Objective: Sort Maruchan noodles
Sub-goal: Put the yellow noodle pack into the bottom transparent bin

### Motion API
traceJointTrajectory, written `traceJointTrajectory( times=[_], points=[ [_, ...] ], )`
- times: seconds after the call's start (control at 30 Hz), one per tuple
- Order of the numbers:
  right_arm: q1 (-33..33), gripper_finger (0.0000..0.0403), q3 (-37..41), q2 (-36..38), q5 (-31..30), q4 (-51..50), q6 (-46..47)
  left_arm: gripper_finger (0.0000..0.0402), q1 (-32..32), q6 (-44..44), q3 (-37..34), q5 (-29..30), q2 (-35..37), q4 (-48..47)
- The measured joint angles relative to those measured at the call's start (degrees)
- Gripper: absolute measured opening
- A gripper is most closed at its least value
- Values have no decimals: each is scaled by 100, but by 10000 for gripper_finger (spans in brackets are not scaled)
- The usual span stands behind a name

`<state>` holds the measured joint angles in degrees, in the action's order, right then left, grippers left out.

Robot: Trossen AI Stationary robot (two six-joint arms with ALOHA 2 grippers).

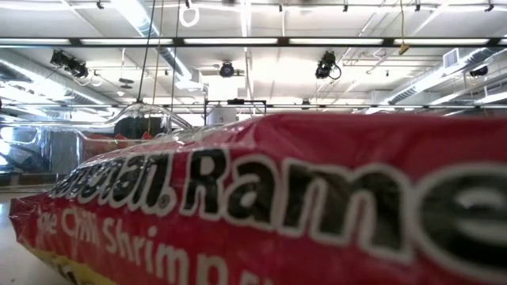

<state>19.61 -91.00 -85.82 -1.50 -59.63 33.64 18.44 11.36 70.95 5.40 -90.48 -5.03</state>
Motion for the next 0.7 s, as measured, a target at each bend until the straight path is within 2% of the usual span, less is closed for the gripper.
traceJointTrajectory(
  times=[0.1,0.2,0.33,0.4,0.5,0.57,0.63,0.7],
  points=[
    [401,214,1,476,-999,-332,356,56,7,-224,349,89,360,-87],
    [962,215,199,802,-2079,-65,508,56,33,-599,590,395,773,141],
    [1576,219,754,953,-3504,1026,415,56,48,-1090,624,747,1272,1105],
    [1710,228,1043,922,-4023,2029,148,56,47,-1255,623,764,1415,1508],
    [1736,253,1389,781,-4393,3798,-791,56,37,-1464,619,728,1446,2069],
    [1649,276,1525,656,-4424,5110,-1656,56,37,-1506,608,573,1436,2377],
    [1525,299,1558,513,-4296,6386,-2380,56,37,-1505,611,428,1418,2622],
    [1403,319,1552,424,-3973,7200,-2880,56,39,-1509,614,394,1368,2801]
  ],
)
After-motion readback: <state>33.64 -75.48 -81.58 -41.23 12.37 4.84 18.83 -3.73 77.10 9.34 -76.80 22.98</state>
